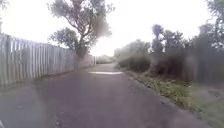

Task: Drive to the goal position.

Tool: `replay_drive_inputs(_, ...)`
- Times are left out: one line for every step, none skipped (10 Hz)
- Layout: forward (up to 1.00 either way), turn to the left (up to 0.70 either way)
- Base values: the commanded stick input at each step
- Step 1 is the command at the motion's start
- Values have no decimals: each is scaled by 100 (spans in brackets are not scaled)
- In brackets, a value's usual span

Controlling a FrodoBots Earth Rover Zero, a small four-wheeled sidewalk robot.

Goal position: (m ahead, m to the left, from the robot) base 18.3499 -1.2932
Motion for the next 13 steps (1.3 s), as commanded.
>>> replay_drive_inputs(70, -14)
replay_drive_inputs(70, -14)
replay_drive_inputs(70, -14)
replay_drive_inputs(70, 0)
replay_drive_inputs(70, 0)
replay_drive_inputs(70, 0)
replay_drive_inputs(70, 0)
replay_drive_inputs(70, 0)
replay_drive_inputs(70, 0)
replay_drive_inputs(70, 0)
replay_drive_inputs(70, 0)
replay_drive_inputs(70, 0)
replay_drive_inputs(70, 0)
